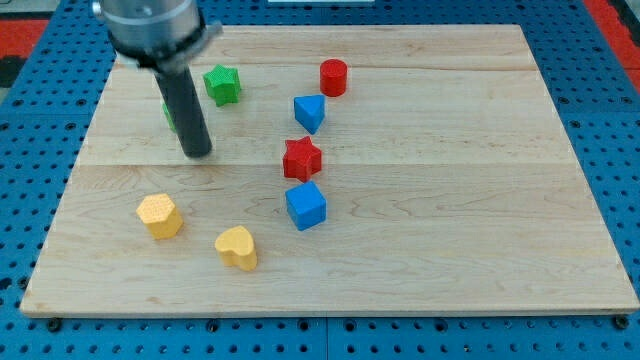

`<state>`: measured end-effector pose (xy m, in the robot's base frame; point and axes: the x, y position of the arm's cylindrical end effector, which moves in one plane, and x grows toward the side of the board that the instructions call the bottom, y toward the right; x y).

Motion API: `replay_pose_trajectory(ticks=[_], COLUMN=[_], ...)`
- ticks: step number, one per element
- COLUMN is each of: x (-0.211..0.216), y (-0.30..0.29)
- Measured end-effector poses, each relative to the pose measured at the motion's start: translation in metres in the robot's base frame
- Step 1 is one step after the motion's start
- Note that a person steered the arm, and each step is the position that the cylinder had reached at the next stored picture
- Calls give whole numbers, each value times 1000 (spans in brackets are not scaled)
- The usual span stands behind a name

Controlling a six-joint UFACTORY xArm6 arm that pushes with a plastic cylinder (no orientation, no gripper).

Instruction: Slide the green star to the top left

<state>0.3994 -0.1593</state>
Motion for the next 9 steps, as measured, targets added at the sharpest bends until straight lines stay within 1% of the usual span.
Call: replay_pose_trajectory(ticks=[1,2,3,4,5,7,8,9], x=[-6,-5,61,40,2,-84,-94,-97], y=[28,37,24,67,95,33,9,9])
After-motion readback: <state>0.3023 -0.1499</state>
